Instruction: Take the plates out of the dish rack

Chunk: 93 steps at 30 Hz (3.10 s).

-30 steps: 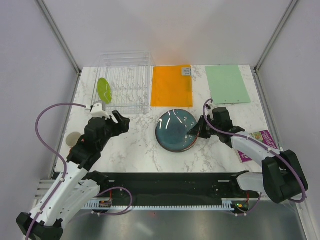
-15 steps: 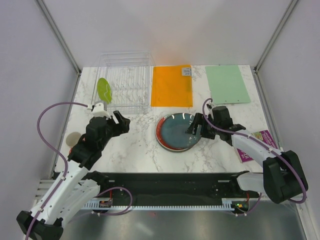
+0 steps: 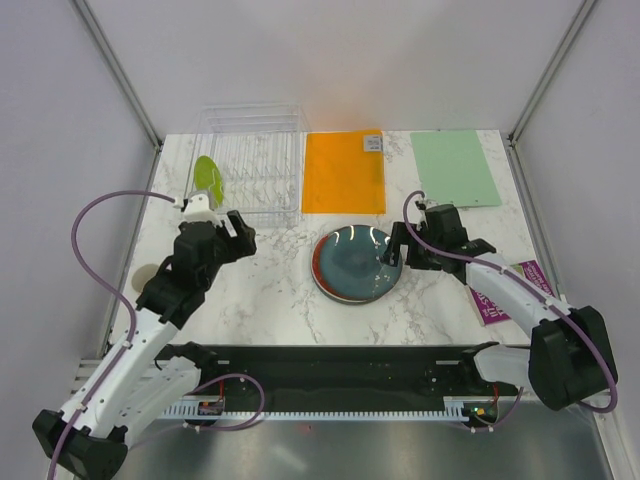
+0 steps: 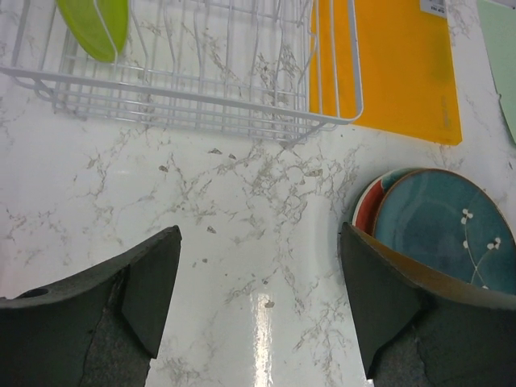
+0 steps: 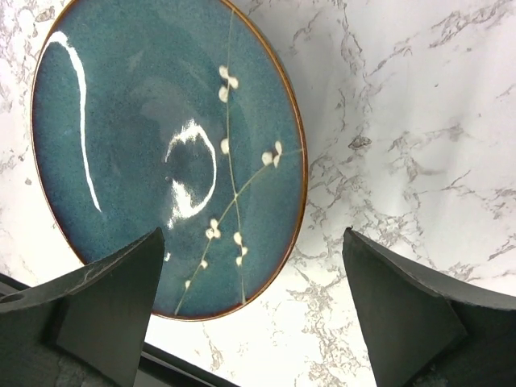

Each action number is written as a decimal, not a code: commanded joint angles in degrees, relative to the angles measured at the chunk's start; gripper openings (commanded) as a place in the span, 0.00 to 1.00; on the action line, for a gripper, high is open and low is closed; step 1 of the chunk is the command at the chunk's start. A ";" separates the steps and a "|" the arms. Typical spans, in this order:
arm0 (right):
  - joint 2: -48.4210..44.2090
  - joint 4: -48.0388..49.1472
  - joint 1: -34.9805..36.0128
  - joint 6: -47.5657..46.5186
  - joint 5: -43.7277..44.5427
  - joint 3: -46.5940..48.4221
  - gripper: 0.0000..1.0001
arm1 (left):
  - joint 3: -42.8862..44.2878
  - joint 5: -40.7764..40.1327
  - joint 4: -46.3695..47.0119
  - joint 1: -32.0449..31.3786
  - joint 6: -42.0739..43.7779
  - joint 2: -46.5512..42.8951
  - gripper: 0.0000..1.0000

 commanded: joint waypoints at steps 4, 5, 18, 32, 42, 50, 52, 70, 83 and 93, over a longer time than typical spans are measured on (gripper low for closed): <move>1.74 -0.57 0.62 -2.90 0.24 3.31 0.98 | 7.95 -11.14 1.28 0.32 6.28 6.13 0.98; 1.03 -0.66 0.62 -2.91 1.55 3.40 0.98 | 9.10 -15.16 1.72 0.58 7.68 9.10 1.00; -5.57 -2.33 0.62 -3.69 4.02 5.33 0.98 | 34.77 -15.92 8.67 17.62 24.92 41.81 0.95; 1.46 -1.19 0.27 -5.37 4.99 6.12 0.98 | 43.21 -8.26 6.65 21.67 22.11 59.31 0.86; 1.38 -0.84 -0.52 -6.16 4.11 5.33 0.98 | 44.27 -8.70 6.30 21.94 20.79 63.97 0.81; -0.38 -1.01 -1.84 -6.33 3.50 4.45 0.98 | 44.62 -9.67 5.95 22.03 19.91 65.47 0.54; -0.29 -1.01 -1.93 -6.25 3.15 4.54 0.98 | 44.71 -9.93 5.86 22.03 19.91 65.47 0.45; -0.29 -1.54 -2.54 -6.77 2.97 4.10 0.98 | 45.77 -9.32 5.24 22.82 18.42 68.64 0.02; -2.57 -1.98 -2.54 -6.33 2.79 3.57 0.98 | 48.75 -10.46 5.24 22.64 19.73 57.48 0.02; -5.65 -4.43 -2.46 -6.60 3.84 4.80 0.98 | 48.75 -8.09 2.53 22.20 20.26 45.00 0.02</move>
